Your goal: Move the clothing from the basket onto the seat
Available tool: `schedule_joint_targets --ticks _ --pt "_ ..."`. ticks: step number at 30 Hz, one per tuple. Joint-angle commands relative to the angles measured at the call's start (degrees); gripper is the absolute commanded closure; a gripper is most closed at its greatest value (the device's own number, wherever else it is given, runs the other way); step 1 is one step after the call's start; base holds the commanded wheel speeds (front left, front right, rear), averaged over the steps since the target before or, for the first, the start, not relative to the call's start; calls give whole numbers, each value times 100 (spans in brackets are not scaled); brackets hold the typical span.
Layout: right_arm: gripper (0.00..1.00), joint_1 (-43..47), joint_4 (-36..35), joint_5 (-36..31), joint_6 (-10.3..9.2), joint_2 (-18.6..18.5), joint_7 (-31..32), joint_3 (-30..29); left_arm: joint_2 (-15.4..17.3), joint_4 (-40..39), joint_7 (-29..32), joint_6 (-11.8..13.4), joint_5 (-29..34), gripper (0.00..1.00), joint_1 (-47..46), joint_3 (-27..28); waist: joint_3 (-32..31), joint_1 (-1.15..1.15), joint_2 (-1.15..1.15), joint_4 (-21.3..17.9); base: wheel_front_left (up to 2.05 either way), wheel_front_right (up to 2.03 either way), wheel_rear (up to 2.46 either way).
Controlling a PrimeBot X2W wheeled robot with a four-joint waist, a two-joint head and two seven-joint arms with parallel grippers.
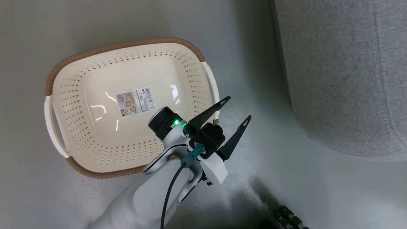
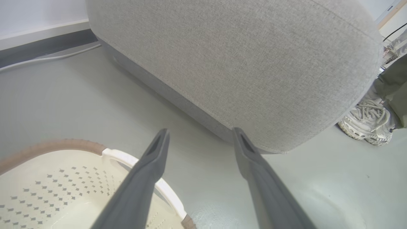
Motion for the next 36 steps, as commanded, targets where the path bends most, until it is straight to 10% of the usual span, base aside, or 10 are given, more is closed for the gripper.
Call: schedule_joint_targets --ticks 1,10,11,12,13,36 --pt "100 304 -20 -38 7 -150 -31 -128 -38 -128 -34 52 -34 0 -34 95 35 0 0 58 0 0 0" --pt "97 617 724 281 7 275 -31 597 -38 -338 -34 119 -214 0 12 79 -141 0 0 294 0 0 0" --pt "88 662 748 375 7 312 -31 660 -38 -359 -34 124 -239 0 19 74 -186 0 0 318 0 0 0" --pt "56 737 773 449 7 345 -31 777 -38 -381 -34 126 -268 0 29 69 -239 0 0 344 0 0 0" --pt "0 821 803 554 7 371 -31 900 -38 -402 -34 128 -295 0 40 62 -297 0 0 371 0 0 0" --pt "0 4441 -1763 2430 7 754 -31 2781 -38 -862 -34 162 -438 0 1347 1311 -2585 0 0 908 0 0 0"
